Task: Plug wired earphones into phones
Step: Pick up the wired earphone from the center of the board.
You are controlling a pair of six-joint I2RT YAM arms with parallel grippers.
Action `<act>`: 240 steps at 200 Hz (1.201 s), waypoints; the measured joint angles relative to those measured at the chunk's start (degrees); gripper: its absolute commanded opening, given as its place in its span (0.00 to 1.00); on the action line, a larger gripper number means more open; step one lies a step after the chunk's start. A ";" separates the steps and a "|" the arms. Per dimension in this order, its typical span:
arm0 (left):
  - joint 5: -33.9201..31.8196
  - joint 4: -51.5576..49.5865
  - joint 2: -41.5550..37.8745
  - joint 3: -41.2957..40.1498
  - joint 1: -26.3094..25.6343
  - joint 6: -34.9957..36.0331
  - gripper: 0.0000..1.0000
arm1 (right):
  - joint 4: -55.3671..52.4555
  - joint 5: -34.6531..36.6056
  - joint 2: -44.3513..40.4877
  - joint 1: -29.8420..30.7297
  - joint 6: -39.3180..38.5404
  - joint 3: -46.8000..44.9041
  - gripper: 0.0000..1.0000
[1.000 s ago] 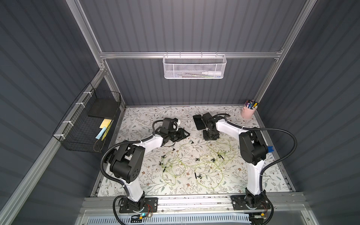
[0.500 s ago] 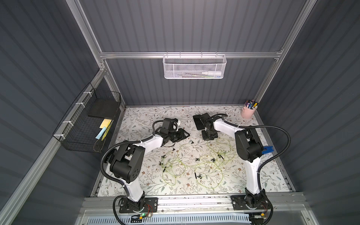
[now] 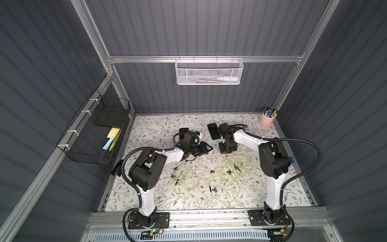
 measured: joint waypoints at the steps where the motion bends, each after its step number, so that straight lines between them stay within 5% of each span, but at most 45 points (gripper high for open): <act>1: 0.00 0.13 0.13 0.00 0.00 -0.13 0.42 | 0.04 -0.17 -0.33 0.00 0.00 -0.24 0.00; 87: 0.44 6.67 4.31 0.81 -1.46 -5.31 0.33 | 3.41 -8.11 -12.61 2.03 1.84 -11.04 0.00; 240: 1.92 9.53 8.74 0.96 -3.67 -12.66 0.26 | 7.91 -8.72 -12.85 5.81 3.48 -13.55 0.00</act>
